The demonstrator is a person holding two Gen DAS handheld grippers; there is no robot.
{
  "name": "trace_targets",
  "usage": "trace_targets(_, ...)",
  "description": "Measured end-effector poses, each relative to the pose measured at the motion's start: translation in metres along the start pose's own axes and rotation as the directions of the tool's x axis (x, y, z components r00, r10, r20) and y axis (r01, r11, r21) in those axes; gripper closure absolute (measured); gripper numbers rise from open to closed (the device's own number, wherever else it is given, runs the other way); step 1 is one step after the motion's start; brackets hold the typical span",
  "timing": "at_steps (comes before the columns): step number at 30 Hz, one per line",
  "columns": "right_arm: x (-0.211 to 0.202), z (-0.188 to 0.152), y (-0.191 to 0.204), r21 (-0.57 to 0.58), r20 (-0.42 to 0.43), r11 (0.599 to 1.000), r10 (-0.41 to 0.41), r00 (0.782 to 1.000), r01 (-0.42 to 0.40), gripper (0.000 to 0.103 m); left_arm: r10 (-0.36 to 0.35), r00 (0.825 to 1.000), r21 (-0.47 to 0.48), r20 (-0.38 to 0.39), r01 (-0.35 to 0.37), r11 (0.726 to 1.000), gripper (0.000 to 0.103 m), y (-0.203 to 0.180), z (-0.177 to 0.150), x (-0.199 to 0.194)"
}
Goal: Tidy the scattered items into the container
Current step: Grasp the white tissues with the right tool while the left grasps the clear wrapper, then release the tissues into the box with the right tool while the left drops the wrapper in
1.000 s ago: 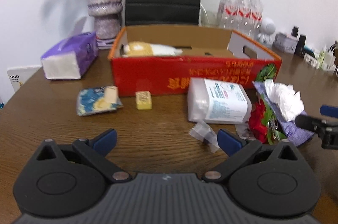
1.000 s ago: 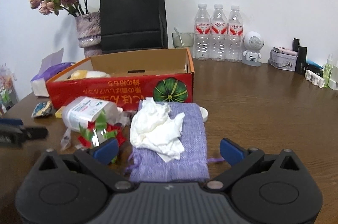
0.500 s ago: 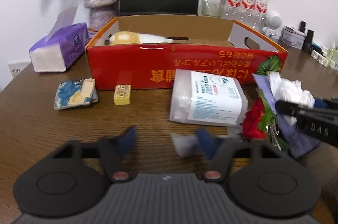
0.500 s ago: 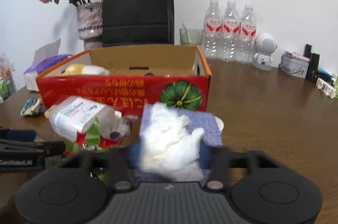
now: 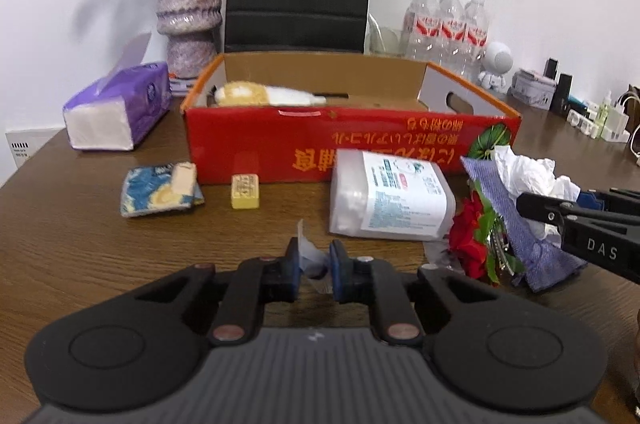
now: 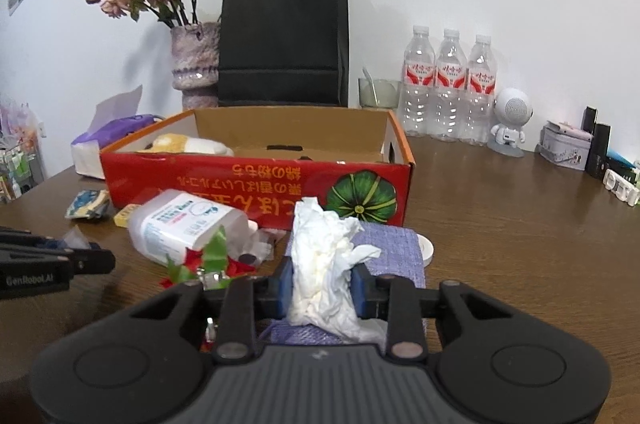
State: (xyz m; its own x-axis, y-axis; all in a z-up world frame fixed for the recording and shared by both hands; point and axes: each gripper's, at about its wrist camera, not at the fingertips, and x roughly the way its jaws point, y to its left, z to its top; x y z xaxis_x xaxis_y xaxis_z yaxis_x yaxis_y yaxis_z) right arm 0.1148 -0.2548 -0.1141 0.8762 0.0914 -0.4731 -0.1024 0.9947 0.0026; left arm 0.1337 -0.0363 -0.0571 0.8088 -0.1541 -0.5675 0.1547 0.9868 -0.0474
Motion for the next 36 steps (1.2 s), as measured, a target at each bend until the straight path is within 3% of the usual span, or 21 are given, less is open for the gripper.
trace_targets(5, -0.015, 0.004, 0.004, -0.015, 0.036, 1.0, 0.004, 0.999, -0.003, 0.075, -0.016, 0.999, -0.014, 0.036, 0.017, 1.0, 0.088, 0.006, 0.006, -0.014)
trace_targets(12, -0.033, 0.038, 0.01, -0.041, 0.114, 0.999, 0.023, 0.993, -0.018, 0.075, -0.062, 0.992, -0.058, 0.109, 0.069, 0.996, 0.088, 0.017, 0.043, -0.021)
trace_targets(22, 0.012, 0.108, 0.017, 0.015, 0.149, 0.999, 0.045, 0.988, -0.048, 0.075, -0.165, 0.976, -0.201, 0.14, 0.191, 0.961, 0.088, 0.019, 0.106, 0.024)
trace_targets(25, 0.036, 0.119, 0.018, 0.04, 0.153, 0.998, 0.048, 0.987, -0.055, 0.075, -0.151, 0.979, -0.23, 0.141, 0.18, 0.956, 0.088, 0.018, 0.116, 0.044)
trace_targets(30, 0.074, 0.126, 0.017, 0.018, 0.087, 0.998, 0.061, 0.994, -0.062, 0.075, -0.078, 0.99, -0.247, 0.117, 0.105, 0.963, 0.088, 0.016, 0.129, 0.086)
trace_targets(36, 0.103, 0.117, 0.008, 0.003, 0.035, 0.999, 0.032, 0.999, -0.032, 0.075, -0.027, 0.997, -0.264, 0.075, 0.046, 0.963, 0.088, 0.02, 0.13, 0.121)
